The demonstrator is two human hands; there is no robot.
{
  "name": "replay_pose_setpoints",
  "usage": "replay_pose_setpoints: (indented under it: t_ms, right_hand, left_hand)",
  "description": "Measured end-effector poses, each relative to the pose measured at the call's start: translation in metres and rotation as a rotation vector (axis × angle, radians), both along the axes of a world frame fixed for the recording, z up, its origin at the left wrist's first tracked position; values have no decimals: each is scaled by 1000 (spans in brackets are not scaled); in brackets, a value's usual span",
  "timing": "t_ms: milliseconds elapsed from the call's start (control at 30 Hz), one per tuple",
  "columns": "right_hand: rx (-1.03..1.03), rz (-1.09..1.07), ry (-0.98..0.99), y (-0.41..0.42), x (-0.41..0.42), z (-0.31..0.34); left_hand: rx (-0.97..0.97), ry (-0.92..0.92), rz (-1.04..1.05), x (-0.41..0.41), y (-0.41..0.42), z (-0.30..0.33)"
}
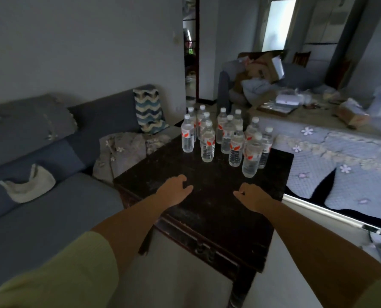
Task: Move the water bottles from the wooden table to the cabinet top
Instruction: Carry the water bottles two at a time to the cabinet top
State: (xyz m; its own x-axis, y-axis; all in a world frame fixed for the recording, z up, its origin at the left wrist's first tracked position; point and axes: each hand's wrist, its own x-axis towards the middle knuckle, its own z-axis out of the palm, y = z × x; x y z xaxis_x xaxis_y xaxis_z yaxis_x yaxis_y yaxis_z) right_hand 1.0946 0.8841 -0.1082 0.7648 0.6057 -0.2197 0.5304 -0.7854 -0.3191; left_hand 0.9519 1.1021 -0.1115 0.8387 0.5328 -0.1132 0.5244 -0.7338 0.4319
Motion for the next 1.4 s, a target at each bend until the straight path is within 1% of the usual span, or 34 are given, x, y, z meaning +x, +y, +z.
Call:
replay_pose_setpoints:
  t_ms: [133, 233, 367, 533, 633, 800, 900, 1000, 1067, 1167, 1233, 1300, 1400]
  right_hand:
    - [30, -78, -16, 33, 34, 0]
    - [32, -143, 1, 41, 51, -10]
    - [15, -229, 33, 37, 78, -28]
    - [-6, -312, 59, 32, 134, -43]
    - [0, -342, 82, 34, 172, -49]
    - [47, -410, 151, 42, 215, -67]
    - [176, -472, 206, 51, 226, -82]
    - [353, -562, 261, 60, 235, -100]
    - [506, -631, 299, 66, 238, -109]
    - [769, -700, 361, 79, 242, -123]
    - [874, -730, 409, 89, 244, -129]
    - [919, -792, 412, 100, 247, -134]
    - [930, -903, 350, 113, 257, -139]
  left_hand:
    - [34, 29, -97, 59, 53, 9]
    - [32, 50, -160, 100, 74, 8]
    - [14, 75, -258, 147, 69, -11]
    - [-36, 112, -377, 204, 56, -32]
    - [-77, 113, -400, 237, 61, -35]
    - [-184, 128, -354, 283, 72, -40]
    - [-216, 134, -342, 303, 74, -54]
    - [-293, 153, -321, 325, 73, -75]
    - [-340, 121, -291, 339, 71, -88]
    - [-471, 34, -237, 363, 70, -105]
    - [-610, -82, -269, 379, 70, -113]
    - [-715, -217, -282, 393, 71, -122]
    - [-806, -291, -276, 420, 75, -137]
